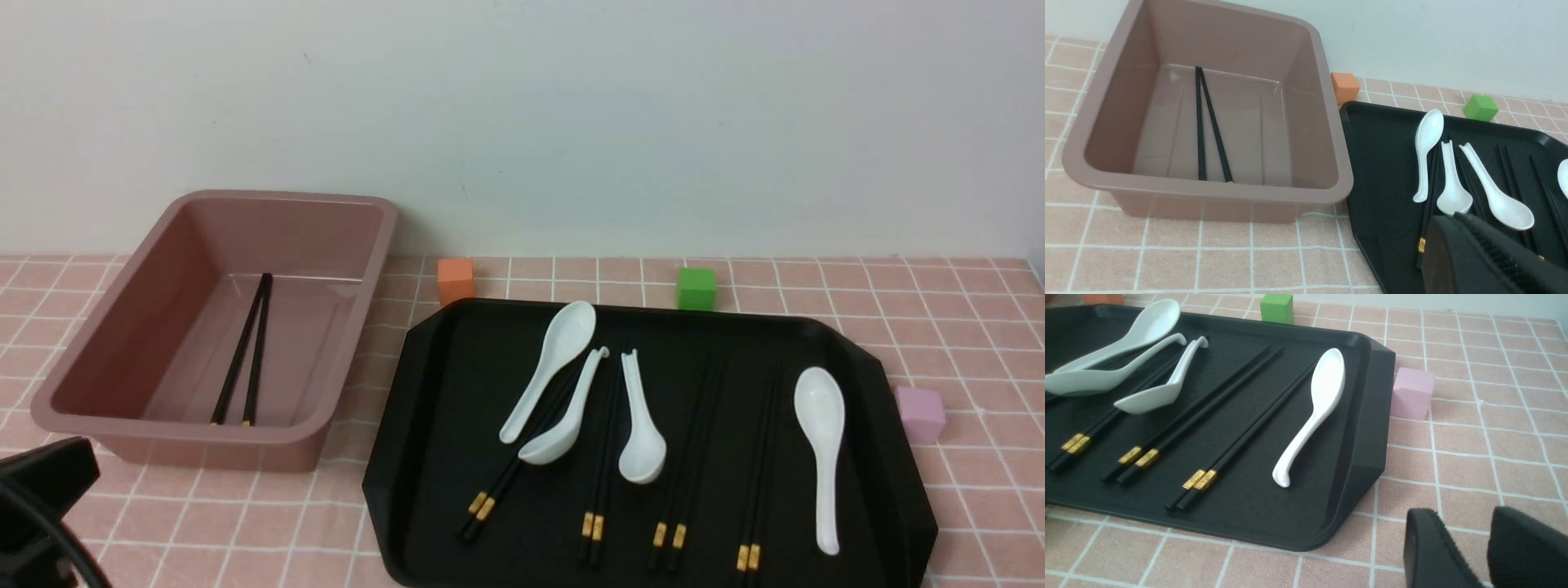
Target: On pink tablecloth take chopsticks from black tray and put them in box.
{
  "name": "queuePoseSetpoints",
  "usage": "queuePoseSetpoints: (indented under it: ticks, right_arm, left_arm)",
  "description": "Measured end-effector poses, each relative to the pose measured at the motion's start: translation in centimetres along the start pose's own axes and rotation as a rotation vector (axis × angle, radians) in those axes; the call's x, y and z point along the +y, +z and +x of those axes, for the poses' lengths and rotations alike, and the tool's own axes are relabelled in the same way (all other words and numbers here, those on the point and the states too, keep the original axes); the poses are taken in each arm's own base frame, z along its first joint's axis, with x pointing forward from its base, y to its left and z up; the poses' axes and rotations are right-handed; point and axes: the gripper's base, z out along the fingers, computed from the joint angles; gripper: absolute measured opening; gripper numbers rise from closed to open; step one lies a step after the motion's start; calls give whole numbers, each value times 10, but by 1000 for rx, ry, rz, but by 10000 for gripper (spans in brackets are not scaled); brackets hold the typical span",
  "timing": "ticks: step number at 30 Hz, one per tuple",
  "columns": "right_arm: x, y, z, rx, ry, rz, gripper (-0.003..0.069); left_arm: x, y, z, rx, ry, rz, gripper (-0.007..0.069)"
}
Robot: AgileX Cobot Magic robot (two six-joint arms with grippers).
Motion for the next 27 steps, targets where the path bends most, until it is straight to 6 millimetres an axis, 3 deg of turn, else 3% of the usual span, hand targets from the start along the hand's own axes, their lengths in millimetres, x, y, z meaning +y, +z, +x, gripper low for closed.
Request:
queuePoseSetpoints:
  ticks: [18,27]
  right_arm:
    - [0,0,0,0,0,0,240]
    - [0,0,0,0,0,0,240]
  left_arm:
    - [2,-1,0,-6,42,-15,-13]
    - [8,-21,17,-138,90,34,-13]
